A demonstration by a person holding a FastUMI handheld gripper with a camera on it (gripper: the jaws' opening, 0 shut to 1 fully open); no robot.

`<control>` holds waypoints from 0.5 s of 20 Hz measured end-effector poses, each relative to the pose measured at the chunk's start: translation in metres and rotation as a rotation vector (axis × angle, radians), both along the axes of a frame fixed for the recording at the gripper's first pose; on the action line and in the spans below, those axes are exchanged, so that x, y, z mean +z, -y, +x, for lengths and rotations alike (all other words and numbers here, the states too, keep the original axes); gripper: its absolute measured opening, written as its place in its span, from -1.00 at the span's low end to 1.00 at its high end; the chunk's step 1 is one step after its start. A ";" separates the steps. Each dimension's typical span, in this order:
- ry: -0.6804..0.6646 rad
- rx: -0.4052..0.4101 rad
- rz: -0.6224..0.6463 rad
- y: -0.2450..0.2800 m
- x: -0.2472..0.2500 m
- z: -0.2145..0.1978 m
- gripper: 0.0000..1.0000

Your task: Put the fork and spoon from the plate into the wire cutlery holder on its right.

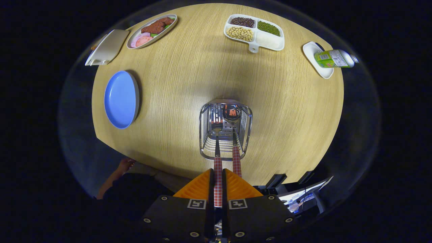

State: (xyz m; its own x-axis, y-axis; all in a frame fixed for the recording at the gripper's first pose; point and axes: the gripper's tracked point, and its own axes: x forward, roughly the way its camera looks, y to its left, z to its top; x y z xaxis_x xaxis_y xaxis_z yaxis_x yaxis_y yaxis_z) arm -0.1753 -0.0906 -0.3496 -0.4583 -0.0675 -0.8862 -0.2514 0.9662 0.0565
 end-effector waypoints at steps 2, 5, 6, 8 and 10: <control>0.033 -0.035 0.004 -0.002 -0.004 0.007 -0.80; 0.053 -0.060 0.014 0.000 -0.002 0.007 -0.77; 0.046 -0.047 0.013 0.002 -0.001 0.003 -0.77; 0.019 -0.039 0.024 0.004 0.001 -0.009 -0.77; 0.013 -0.054 0.029 0.004 0.000 -0.012 -0.77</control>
State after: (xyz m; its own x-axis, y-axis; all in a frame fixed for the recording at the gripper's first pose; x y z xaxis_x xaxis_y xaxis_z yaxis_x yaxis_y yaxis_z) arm -0.1875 -0.0947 -0.3496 -0.4495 -0.0174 -0.8931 -0.1999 0.9764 0.0816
